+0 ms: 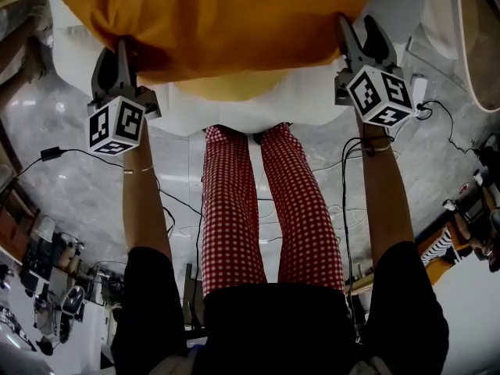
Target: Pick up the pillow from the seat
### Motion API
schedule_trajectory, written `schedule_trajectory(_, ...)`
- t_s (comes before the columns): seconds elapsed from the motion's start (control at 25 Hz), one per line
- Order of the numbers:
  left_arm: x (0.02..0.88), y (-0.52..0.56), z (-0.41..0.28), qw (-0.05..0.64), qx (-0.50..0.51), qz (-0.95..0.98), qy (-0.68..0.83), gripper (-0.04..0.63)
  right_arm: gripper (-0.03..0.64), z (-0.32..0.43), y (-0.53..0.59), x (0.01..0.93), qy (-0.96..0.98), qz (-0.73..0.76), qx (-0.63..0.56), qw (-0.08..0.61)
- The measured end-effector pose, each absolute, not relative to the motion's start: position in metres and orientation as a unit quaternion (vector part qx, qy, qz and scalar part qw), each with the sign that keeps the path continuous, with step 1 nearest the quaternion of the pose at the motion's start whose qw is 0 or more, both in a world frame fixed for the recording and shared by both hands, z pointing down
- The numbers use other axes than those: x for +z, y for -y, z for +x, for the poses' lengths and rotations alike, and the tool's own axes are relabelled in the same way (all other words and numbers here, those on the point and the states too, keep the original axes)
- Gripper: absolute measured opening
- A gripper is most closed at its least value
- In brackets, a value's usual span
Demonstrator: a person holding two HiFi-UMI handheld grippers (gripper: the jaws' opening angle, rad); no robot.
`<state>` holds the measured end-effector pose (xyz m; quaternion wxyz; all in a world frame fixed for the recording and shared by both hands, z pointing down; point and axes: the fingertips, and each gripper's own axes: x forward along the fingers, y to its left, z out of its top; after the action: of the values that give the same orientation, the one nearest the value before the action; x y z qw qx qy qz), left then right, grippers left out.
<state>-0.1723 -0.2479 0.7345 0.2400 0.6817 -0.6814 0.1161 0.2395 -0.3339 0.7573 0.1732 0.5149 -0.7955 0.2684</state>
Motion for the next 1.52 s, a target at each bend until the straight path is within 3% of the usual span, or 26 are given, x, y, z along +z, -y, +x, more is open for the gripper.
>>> schedule_trajectory(0.56, 0.736, 0.248, -0.174, 0.251, 0.097, 0.674, 0.688, 0.067, 0.258, 0.233, 0.342, 0.781, 0.787, 0.498, 0.348, 0.105)
schedule_trajectory(1.0, 0.725, 0.236, -0.173, 0.247, 0.11, 0.686, 0.676, 0.064, 0.083, 0.223, 0.33, 0.766, 0.788, 0.502, 0.332, 0.128)
schedule_trajectory(1.52, 0.712, 0.224, -0.172, 0.246, 0.13, 0.7, 0.658, 0.044, 0.049, 0.223, 0.318, 0.747, 0.776, 0.523, 0.319, 0.147)
